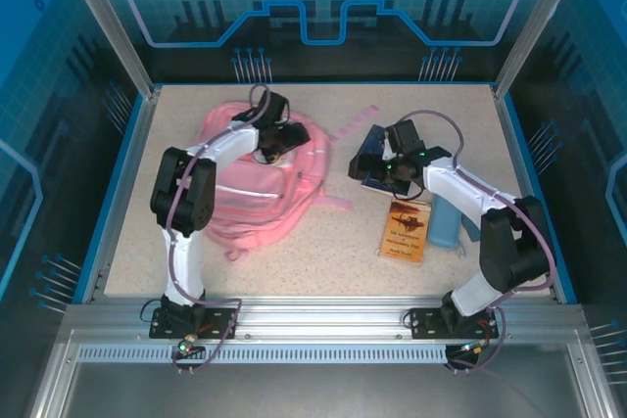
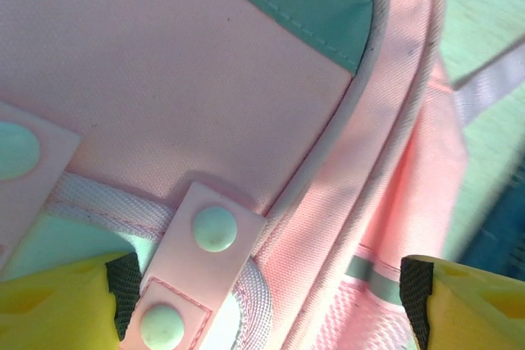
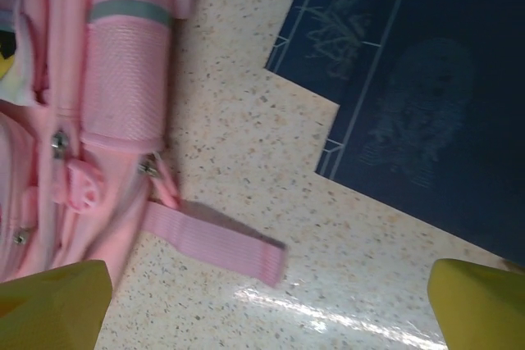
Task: Pack the student bag
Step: Move the student bag to the top-center of the table, then unzip the student bag at the top-center of the table.
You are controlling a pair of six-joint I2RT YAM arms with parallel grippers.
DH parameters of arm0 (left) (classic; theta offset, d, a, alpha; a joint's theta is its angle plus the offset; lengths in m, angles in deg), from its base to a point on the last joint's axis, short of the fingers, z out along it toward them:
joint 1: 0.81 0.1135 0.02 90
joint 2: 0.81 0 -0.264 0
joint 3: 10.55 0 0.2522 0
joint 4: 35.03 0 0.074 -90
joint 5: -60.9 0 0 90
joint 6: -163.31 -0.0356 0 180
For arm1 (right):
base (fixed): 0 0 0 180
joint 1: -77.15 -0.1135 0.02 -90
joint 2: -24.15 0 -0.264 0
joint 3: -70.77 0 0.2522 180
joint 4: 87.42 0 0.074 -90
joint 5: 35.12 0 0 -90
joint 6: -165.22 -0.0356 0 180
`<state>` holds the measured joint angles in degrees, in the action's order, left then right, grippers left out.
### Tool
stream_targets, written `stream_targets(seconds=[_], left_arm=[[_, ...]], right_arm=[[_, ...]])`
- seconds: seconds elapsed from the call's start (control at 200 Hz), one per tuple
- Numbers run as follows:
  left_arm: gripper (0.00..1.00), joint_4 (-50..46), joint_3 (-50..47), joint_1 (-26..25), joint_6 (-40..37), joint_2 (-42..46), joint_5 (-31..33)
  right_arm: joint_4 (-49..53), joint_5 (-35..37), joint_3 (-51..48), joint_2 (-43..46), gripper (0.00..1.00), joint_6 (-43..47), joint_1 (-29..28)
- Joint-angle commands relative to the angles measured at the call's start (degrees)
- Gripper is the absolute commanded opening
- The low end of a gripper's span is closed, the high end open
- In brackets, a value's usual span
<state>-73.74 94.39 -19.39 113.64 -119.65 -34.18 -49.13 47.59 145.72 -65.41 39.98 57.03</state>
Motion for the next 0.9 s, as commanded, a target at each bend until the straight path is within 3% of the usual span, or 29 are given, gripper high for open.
stream_targets(seconds=[0.0,0.2,0.39,0.57,0.895], left_arm=[[0.85,-4.87,4.29,-1.09,0.88,1.48,-7.90],[0.84,-14.75,-1.18,-2.15,-13.95,15.54,2.56],[0.77,-21.57,-11.74,-8.81,-24.29,23.25,16.35],[0.70,-21.85,-14.91,-15.60,-26.07,21.80,22.28],[0.55,-23.15,-3.78,-18.55,-20.15,8.19,25.05]], right_arm=[[1.36,-0.95,-1.39,3.09,1.00,0.08,0.61],[0.76,-2.60,-3.43,6.45,1.00,2.61,0.61],[-0.72,-1.26,-5.95,8.63,1.00,2.37,0.54],[-1.94,-2.48,-6.65,8.30,1.00,0.99,0.45],[-2.87,-3.02,-7.83,7.89,1.00,-0.34,0.30]])
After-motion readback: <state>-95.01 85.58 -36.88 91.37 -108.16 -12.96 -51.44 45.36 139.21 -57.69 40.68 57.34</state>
